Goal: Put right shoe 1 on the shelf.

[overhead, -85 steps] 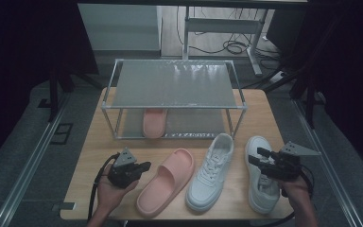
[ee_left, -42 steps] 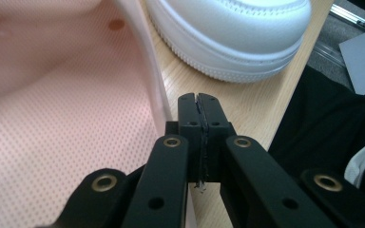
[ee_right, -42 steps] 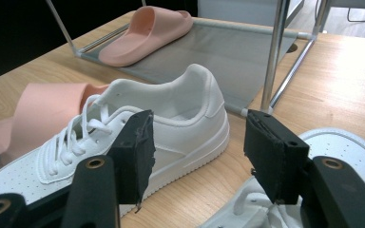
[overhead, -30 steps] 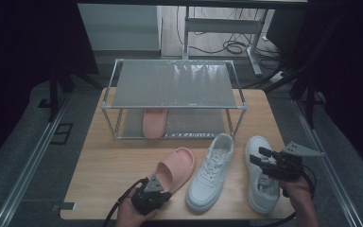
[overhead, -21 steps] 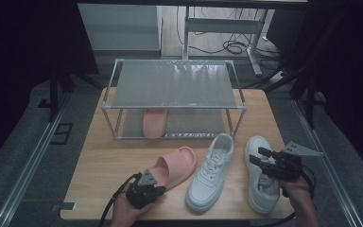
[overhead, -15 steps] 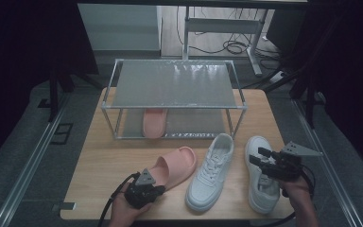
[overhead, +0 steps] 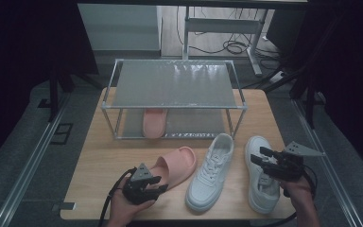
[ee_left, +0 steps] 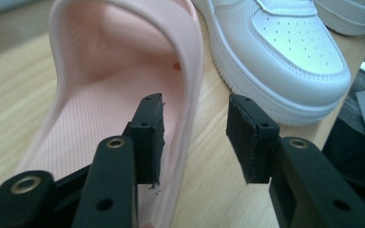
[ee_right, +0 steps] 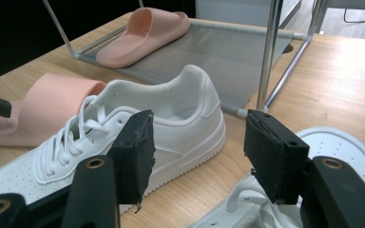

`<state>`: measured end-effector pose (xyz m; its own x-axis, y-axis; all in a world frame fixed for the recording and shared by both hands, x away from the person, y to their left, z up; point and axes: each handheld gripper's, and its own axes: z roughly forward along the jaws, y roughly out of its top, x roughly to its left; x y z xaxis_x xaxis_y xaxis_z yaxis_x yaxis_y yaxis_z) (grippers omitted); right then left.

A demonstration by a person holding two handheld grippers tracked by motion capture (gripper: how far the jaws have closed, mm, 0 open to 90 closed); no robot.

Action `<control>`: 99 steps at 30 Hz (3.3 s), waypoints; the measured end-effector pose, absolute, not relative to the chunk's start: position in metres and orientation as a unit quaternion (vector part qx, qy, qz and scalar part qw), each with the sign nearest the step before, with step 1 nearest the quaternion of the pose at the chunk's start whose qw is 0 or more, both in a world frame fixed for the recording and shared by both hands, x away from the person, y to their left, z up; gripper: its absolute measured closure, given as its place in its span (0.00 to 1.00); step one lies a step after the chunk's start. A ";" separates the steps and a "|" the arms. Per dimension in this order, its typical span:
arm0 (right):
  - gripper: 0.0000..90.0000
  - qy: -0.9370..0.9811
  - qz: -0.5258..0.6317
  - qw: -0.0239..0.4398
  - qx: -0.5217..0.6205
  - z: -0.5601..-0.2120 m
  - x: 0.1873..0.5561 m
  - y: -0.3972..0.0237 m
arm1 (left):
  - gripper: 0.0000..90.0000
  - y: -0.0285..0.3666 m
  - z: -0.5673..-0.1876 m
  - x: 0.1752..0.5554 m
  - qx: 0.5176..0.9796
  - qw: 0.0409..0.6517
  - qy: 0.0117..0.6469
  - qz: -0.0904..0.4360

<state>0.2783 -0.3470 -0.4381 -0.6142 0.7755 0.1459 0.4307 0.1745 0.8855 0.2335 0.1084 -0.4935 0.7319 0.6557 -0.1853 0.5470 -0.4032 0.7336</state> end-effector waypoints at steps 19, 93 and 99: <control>0.49 0.746 0.500 0.170 0.406 -0.439 0.278 -0.348 | 0.65 0.086 -0.499 0.260 0.850 0.385 0.353 0.065; 0.49 0.748 0.498 0.172 0.404 -0.439 0.279 -0.347 | 0.90 0.062 -0.463 0.295 0.830 0.406 0.366 0.111; 0.49 0.749 0.497 0.171 0.404 -0.440 0.279 -0.346 | 0.90 0.055 -0.461 0.312 0.828 0.399 0.375 0.117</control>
